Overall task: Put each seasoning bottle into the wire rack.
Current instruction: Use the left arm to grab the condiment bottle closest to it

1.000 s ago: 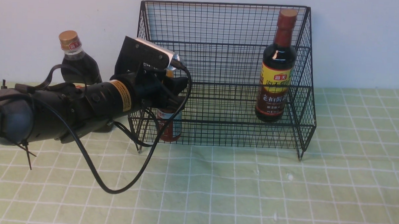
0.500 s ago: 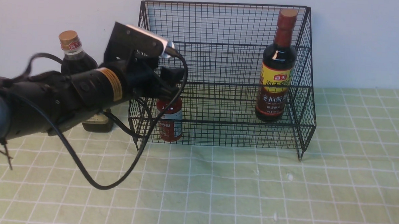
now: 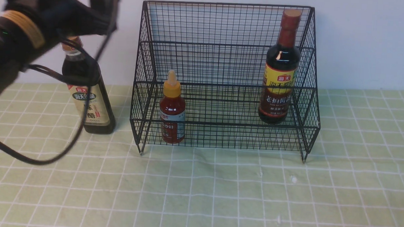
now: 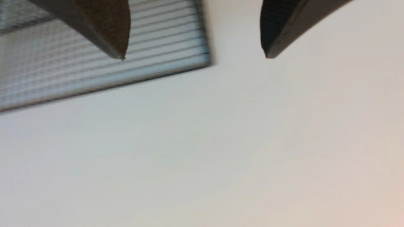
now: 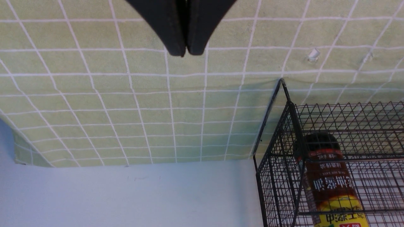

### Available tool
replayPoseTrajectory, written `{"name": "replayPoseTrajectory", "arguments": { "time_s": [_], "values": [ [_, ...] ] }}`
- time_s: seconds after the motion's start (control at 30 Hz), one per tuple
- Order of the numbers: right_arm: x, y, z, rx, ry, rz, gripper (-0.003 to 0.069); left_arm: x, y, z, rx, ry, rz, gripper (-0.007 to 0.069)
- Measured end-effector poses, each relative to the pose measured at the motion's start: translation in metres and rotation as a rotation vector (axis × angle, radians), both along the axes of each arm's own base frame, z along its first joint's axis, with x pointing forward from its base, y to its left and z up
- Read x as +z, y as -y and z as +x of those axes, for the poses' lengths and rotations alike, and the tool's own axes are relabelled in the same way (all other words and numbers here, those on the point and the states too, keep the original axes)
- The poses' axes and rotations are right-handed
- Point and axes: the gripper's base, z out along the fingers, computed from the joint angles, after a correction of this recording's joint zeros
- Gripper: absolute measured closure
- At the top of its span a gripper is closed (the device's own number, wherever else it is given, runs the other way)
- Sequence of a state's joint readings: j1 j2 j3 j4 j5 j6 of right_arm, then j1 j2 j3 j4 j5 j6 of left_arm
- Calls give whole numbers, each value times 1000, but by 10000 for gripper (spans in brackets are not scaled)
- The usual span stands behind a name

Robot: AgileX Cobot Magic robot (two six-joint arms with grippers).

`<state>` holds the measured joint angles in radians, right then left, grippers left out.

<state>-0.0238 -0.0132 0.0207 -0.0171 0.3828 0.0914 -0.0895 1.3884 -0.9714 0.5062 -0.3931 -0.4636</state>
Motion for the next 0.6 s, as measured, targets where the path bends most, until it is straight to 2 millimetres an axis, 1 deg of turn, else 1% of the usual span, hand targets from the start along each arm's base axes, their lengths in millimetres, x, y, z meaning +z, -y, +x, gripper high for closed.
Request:
{"name": "replayPoseTrajectory", "arguments": {
  "time_s": [0.07,0.13,0.17,0.2,0.3,0.33,0.5,0.57,0.6],
  "values": [
    [0,0,0,0,0,0,673,0,-17,2,57,-1,-4,123],
    [0,0,0,0,0,0,673,-4,-28,6,92,-11,-3,123],
    [0,0,0,0,0,0,673,-4,-29,6,94,-11,-3,123],
    [0,0,0,0,0,0,673,-9,-33,10,106,-21,-3,123],
    [0,0,0,0,0,0,673,-21,-35,18,107,-46,-5,123],
    [0,0,0,0,0,0,673,-21,-35,19,105,-45,-6,123],
    [0,0,0,0,0,0,673,-52,-35,37,98,-116,1,123],
    [0,0,0,0,0,0,673,-60,-35,41,105,-136,-2,123],
    [0,0,0,0,0,0,673,-68,-36,45,114,-158,-13,123]
  ]
}}
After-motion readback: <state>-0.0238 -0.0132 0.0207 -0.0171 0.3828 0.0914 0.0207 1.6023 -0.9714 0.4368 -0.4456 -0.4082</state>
